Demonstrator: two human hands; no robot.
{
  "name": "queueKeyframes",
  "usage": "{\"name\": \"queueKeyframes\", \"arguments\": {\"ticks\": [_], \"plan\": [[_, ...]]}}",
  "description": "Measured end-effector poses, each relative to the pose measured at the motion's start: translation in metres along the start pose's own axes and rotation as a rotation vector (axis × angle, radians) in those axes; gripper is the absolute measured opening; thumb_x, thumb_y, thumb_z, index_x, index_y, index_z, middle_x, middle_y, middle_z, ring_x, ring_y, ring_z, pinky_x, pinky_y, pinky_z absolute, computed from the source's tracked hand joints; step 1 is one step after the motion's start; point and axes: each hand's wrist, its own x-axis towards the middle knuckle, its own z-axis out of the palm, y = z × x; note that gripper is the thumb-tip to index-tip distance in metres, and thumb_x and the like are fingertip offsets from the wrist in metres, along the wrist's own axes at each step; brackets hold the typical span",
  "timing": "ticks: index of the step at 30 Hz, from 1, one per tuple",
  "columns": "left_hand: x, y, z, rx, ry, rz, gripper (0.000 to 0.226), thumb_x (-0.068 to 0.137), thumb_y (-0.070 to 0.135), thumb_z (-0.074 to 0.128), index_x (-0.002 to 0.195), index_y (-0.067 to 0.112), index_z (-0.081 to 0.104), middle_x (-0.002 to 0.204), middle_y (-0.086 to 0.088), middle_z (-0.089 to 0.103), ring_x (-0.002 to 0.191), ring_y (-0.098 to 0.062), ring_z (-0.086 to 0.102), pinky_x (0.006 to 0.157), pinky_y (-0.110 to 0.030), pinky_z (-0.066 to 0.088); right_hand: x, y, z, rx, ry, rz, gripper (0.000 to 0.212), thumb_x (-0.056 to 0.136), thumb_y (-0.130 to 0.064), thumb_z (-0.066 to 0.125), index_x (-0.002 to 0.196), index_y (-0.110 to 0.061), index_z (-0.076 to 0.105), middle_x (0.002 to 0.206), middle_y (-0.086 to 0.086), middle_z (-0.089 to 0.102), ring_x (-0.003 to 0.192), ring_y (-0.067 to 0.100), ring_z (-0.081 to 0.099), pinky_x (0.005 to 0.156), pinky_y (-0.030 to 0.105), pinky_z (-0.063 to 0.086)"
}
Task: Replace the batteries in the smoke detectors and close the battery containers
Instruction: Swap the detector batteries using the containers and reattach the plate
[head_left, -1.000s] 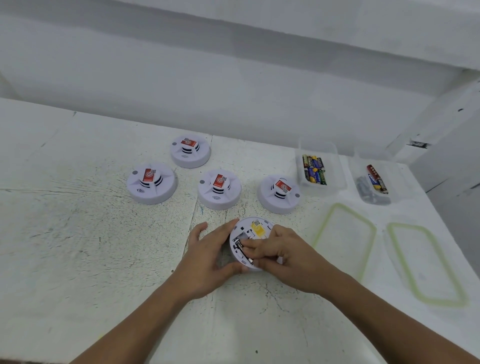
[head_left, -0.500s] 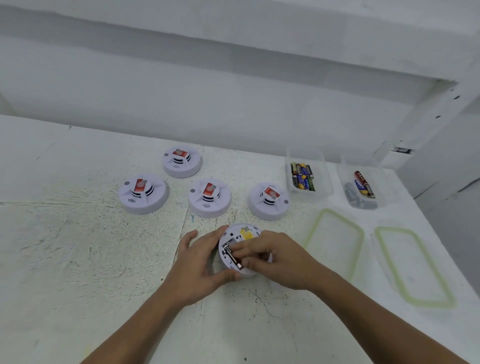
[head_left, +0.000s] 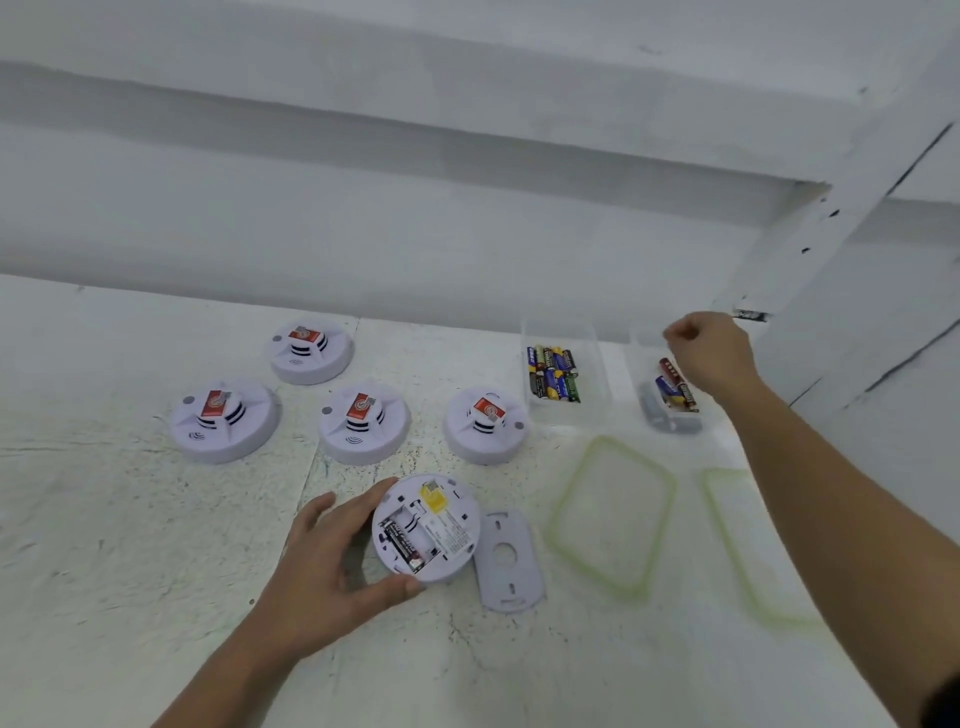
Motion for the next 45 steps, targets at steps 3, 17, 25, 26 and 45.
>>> {"name": "queueKeyframes", "arguments": {"ticks": [3,17,25,26,45], "plan": [[0.000,-0.001,0.002,-0.005,-0.014,-0.012,0.082,0.054,0.071,0.067,0.122,0.077,0.021,0.125,0.055,0.035,0.121,0.030,0.021,0.110,-0.019,0.008,0.024,0.022,0.015,-0.379,-0.189,0.029,0.017,0.084,0.003,0.053,0.072,0.006,0.065,0.078,0.016,0.067,0.073,0.029,0.063,0.062,0.029,0.049],[0.001,-0.004,0.004,-0.002,-0.013,-0.041,0.086,0.055,0.069,0.068,0.127,0.073,0.022,0.128,0.055,0.032,0.123,0.027,0.023,0.110,-0.019,0.008,0.038,0.037,0.037,-0.568,-0.290,0.023,0.024,0.074,0.005,0.051,0.057,-0.007,0.040,0.052,0.007,0.043,0.047,0.020,0.042,0.043,0.022,0.029],[0.000,0.004,0.000,-0.023,-0.012,-0.061,0.083,0.050,0.068,0.066,0.118,0.081,0.020,0.119,0.062,0.029,0.113,0.039,0.013,0.104,-0.016,0.014,0.023,0.016,0.009,0.164,-0.045,0.224,0.022,0.088,-0.009,0.048,0.090,0.004,0.066,0.085,0.014,0.067,0.029,0.005,0.054,0.051,0.023,0.046],[0.000,0.004,0.000,-0.023,-0.012,-0.057,0.079,0.050,0.069,0.066,0.119,0.079,0.027,0.119,0.062,0.029,0.113,0.039,0.013,0.104,-0.018,0.014,0.020,0.013,0.004,0.301,-0.001,0.242,0.024,0.086,-0.008,0.048,0.093,0.009,0.065,0.089,0.016,0.068,0.035,0.008,0.059,0.059,0.025,0.052],[0.001,-0.011,0.003,0.078,-0.098,-0.026,0.110,0.054,0.092,0.052,0.147,0.042,0.019,0.129,0.035,0.042,0.122,0.023,0.026,0.116,-0.028,0.005,-0.199,-0.107,0.078,0.301,-0.693,-0.305,0.017,0.084,-0.025,0.069,0.095,-0.028,0.057,0.076,-0.003,0.071,0.071,0.007,0.066,0.066,0.027,0.052]]}}
